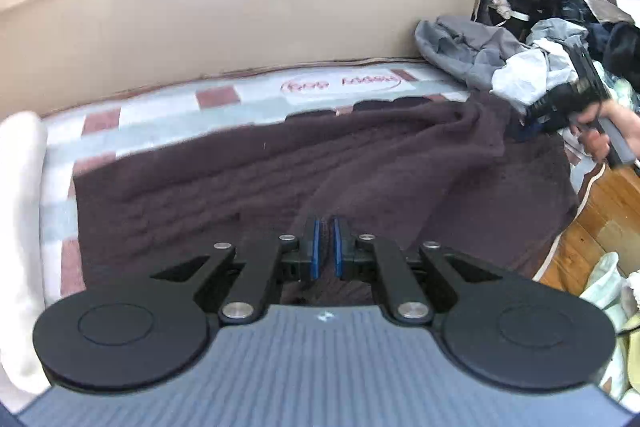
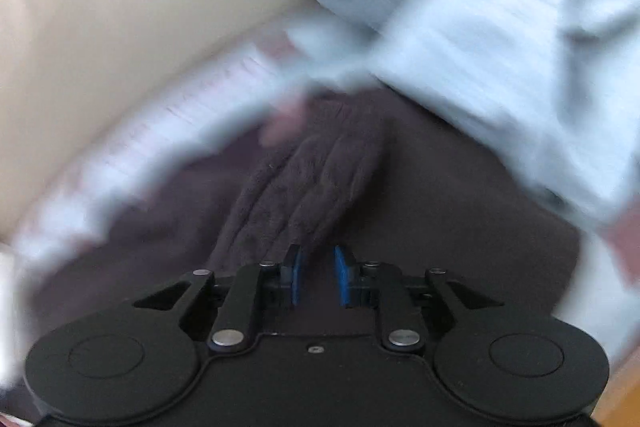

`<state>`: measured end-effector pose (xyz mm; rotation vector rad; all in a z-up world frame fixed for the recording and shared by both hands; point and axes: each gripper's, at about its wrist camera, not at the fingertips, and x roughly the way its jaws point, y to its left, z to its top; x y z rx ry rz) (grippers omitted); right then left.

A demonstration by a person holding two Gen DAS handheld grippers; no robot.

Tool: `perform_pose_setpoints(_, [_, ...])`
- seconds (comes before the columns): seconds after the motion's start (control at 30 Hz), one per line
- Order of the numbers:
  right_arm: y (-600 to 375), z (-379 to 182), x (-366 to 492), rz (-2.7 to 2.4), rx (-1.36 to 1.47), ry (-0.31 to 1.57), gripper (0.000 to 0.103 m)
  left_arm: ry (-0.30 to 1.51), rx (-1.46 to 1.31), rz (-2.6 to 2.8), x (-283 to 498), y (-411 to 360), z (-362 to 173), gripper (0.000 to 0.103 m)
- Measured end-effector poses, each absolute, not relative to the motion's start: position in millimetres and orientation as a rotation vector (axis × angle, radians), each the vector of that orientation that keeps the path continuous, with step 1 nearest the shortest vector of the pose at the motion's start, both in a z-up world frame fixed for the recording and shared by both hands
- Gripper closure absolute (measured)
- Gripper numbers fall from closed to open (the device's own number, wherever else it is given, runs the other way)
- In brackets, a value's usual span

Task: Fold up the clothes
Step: 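Lay the sleeve on the sweater body with the right tool and release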

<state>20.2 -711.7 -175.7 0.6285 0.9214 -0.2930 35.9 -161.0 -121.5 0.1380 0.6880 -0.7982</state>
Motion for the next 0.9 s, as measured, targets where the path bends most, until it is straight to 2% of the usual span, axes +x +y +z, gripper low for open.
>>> perform_pose_setpoints(0.07, [-721.0, -180.5, 13.0, -0.235, 0.792, 0.871, 0.077, 0.691, 0.142, -0.790, 33.7, -159.5, -122.5, 0.096])
perform_pose_setpoints(0.1, [-726.5, -181.4, 9.9, -0.191, 0.903, 0.824, 0.063, 0.697, 0.135, -0.791, 31.4, -158.2, -122.5, 0.096])
perform_pose_setpoints(0.13, [-729.8, -182.1, 7.0, -0.158, 0.992, 0.780, 0.044, 0.700, 0.124, -0.792, 28.9, -156.7, -122.3, 0.096])
perform_pose_setpoints(0.17, [-728.1, -182.5, 4.8, -0.150, 1.037, 0.749, 0.039, 0.706, 0.112, -0.793, 27.0, -155.4, -123.6, 0.096])
perform_pose_setpoints(0.3, [-718.5, -182.6, 2.6, -0.210, 1.004, 0.698, 0.037, 0.760, 0.104, -0.798, 23.7, -152.8, -135.0, 0.096])
perform_pose_setpoints(0.43, [-738.5, -216.2, 40.0, -0.197, 1.080, 0.684, 0.037, 0.806, 0.118, -0.788, 24.9, -151.0, -145.8, 0.096])
perform_pose_setpoints(0.53, [-744.5, -232.1, 77.3, -0.103, 1.128, 0.790, 0.043, 0.826, 0.123, -0.781, 28.4, -152.5, -147.5, 0.096])
perform_pose_setpoints(0.63, [-737.1, -214.2, 112.5, -0.032, 1.016, 0.853, 0.044, 0.821, 0.124, -0.780, 29.2, -152.0, -146.1, 0.096])
perform_pose_setpoints(0.67, [-734.9, -204.6, 120.4, -0.014, 0.972, 0.831, 0.051, 0.821, 0.122, -0.779, 29.9, -152.0, -146.2, 0.096])
perform_pose_setpoints(0.7, [-735.4, -196.5, 124.5, -0.010, 0.953, 0.789, 0.087, 0.820, 0.122, -0.777, 30.7, -152.2, -146.4, 0.096])
perform_pose_setpoints(0.8, [-747.0, -176.6, 131.7, 0.003, 0.976, 0.620, 0.087, 0.830, 0.130, -0.766, 36.1, -155.4, -147.7, 0.096])
perform_pose_setpoints(0.9, [-743.7, -170.6, 132.7, -0.087, 0.798, 0.623, 0.088, 0.839, 0.132, -0.766, 40.8, -157.8, -147.8, 0.096])
